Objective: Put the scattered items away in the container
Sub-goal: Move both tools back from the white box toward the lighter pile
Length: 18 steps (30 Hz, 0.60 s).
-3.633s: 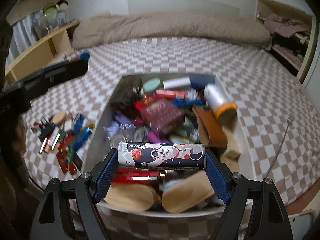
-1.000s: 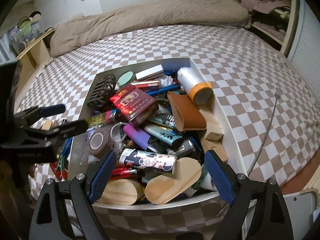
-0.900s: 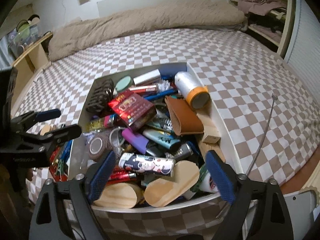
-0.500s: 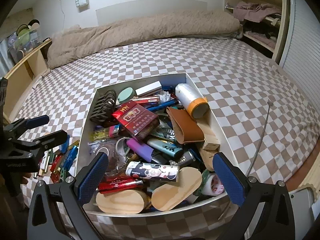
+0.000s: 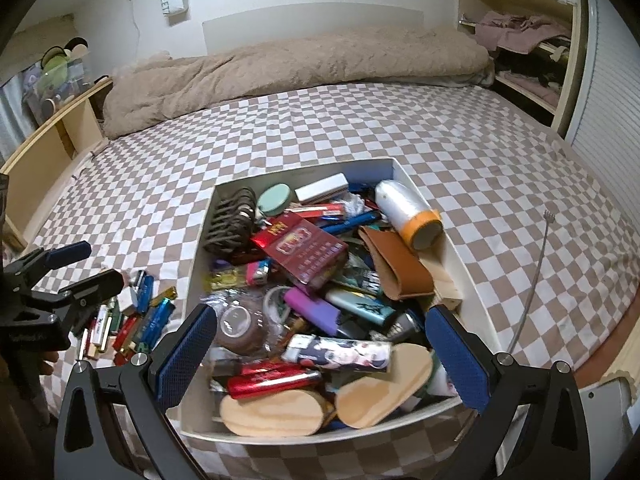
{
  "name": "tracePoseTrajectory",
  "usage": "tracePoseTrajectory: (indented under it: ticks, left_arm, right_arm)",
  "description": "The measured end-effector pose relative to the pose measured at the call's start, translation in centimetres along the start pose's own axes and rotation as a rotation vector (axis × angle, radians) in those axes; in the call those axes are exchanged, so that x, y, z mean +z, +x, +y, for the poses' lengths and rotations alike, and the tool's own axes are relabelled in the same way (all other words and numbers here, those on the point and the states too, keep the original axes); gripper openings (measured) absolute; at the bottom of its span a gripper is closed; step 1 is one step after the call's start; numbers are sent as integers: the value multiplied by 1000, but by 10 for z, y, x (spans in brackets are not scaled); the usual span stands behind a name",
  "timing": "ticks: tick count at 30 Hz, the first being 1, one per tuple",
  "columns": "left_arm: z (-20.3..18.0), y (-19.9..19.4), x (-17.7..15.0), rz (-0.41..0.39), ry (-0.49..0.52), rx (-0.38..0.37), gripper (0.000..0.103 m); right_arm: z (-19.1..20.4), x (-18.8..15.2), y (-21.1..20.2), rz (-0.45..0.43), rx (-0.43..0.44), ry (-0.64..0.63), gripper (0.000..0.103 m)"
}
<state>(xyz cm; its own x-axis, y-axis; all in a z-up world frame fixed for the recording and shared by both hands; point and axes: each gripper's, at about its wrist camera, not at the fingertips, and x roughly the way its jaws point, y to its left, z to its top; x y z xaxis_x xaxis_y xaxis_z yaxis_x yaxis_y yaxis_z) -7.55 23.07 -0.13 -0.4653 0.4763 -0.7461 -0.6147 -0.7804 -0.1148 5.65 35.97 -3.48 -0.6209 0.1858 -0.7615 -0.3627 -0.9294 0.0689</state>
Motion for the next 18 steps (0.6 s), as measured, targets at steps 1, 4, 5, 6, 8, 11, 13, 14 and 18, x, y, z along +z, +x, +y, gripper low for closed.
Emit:
tracePoseTrajectory:
  ticks: [1, 4, 5, 6, 8, 11, 13, 14, 18]
  left_arm:
    - [2, -2, -1, -2, -3, 2, 103]
    - [13, -8, -3, -7, -14, 18, 103]
    - [16, -9, -4, -9, -16, 25, 103]
    - [20, -12, -5, -12, -19, 33, 103]
    - [29, -15, -6, -16, -27, 46, 103]
    - [44, -22, -9, -20, -47, 63, 103]
    - [56, -27, -13, -21, -61, 76, 103]
    - [61, -29, -14, -21, -67, 84, 103]
    - [85, -40, -21, -26, -89, 117, 103]
  right_arm:
    - [4, 2, 0, -3, 4, -3, 103]
    - [19, 8, 0, -11, 18, -22, 103]
    - [24, 9, 0, -13, 23, -31, 103]
    - [29, 11, 1, -15, 27, -41, 103]
    - [39, 14, 2, -14, 38, -57, 103]
    - [57, 17, 5, -13, 55, -79, 103]
    - [68, 19, 6, -11, 64, -93, 103]
    - [73, 20, 7, -11, 69, -99, 103]
    - [99, 23, 9, -8, 94, -130, 103]
